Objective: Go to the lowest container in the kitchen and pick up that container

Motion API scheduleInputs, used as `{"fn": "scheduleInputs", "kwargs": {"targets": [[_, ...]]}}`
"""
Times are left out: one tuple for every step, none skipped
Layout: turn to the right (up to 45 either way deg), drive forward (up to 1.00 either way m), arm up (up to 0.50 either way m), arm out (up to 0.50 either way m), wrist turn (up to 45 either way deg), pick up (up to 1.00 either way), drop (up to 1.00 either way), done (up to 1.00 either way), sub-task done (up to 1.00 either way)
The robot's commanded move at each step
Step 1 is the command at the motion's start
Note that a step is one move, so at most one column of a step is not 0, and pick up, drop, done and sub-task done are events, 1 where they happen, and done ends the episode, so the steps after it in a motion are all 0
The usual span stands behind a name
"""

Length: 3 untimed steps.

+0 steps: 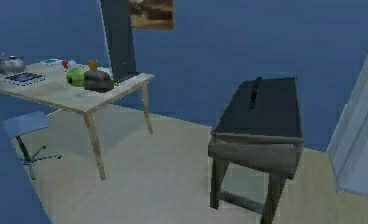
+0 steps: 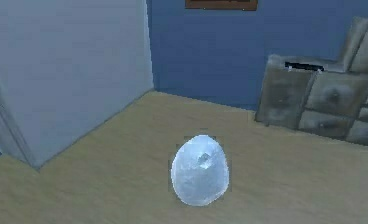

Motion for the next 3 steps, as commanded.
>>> {"fn": "scheduleInputs", "kwargs": {"targets": [[15.0, 0.00, 0.00, 0.00, 0.0, 0.00, 0.00, 0.00, 0.00], [0.0, 0.05, 0.00, 0.00, 0.0, 0.00, 0.00, 0.00, 0.00], [-36.0, 0.00, 0.00, 0.00, 0.0, 0.00, 0.00, 0.00, 0.00]]}}
